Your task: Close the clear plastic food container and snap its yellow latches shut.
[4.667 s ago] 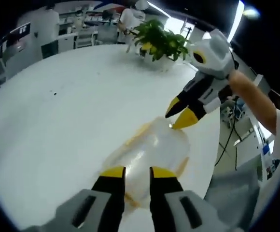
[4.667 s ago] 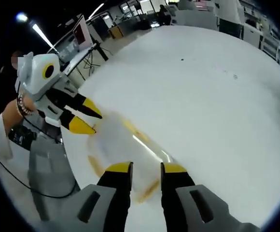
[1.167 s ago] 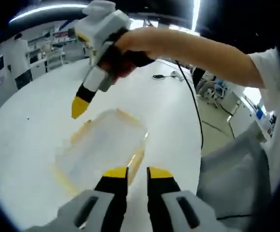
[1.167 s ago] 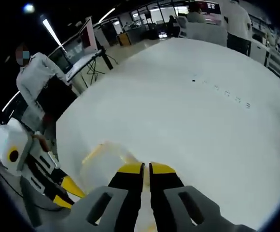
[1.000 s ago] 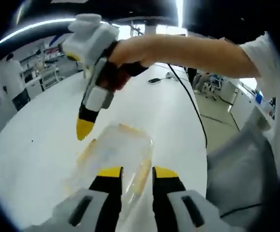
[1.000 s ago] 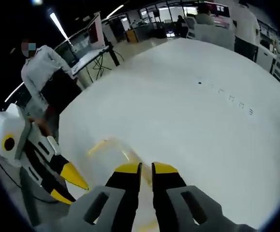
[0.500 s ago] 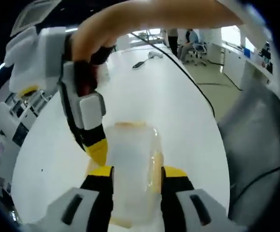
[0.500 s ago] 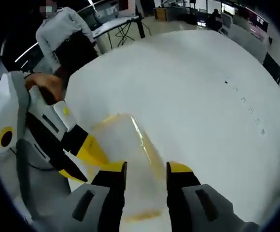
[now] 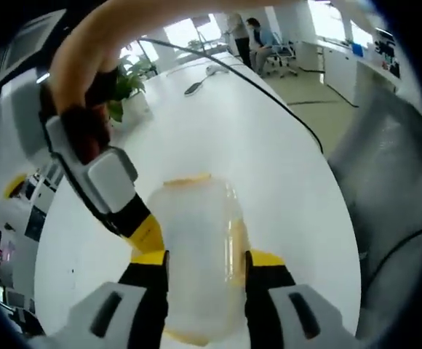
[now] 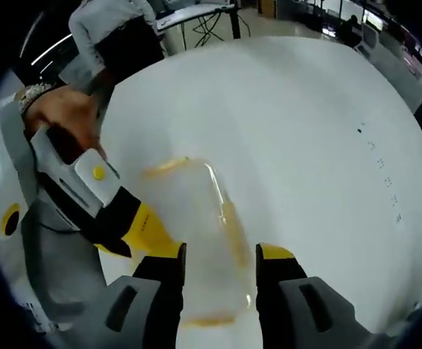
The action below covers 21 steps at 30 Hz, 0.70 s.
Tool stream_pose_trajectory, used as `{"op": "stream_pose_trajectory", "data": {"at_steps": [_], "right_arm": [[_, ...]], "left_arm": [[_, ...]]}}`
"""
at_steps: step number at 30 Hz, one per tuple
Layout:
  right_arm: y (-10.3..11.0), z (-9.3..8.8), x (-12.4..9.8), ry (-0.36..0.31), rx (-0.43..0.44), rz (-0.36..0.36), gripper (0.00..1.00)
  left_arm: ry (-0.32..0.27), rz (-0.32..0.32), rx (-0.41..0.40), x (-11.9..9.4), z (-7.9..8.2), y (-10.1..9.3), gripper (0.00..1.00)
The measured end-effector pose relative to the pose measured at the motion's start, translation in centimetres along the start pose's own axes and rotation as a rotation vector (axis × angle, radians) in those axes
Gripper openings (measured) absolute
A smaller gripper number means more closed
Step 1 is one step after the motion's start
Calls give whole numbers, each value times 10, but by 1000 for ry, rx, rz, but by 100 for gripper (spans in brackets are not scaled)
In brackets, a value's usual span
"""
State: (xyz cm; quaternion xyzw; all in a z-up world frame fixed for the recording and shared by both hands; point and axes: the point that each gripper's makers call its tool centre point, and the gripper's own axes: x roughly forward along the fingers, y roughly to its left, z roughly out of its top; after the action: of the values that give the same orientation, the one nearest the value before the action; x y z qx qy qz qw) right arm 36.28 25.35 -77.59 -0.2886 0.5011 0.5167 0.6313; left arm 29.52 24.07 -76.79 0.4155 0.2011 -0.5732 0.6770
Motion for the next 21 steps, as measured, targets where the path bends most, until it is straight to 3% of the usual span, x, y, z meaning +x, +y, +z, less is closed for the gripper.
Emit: {"op": "stream_pose_trajectory", "data": {"at_steps": [10, 21], "right_arm": [[5, -1, 2, 50, -24, 60, 32], [7, -1, 3, 77, -46, 72, 31]], "left_arm": [[15, -7, 23, 5, -1, -3, 36], [15, -17, 15, 6, -3, -4, 33]]}}
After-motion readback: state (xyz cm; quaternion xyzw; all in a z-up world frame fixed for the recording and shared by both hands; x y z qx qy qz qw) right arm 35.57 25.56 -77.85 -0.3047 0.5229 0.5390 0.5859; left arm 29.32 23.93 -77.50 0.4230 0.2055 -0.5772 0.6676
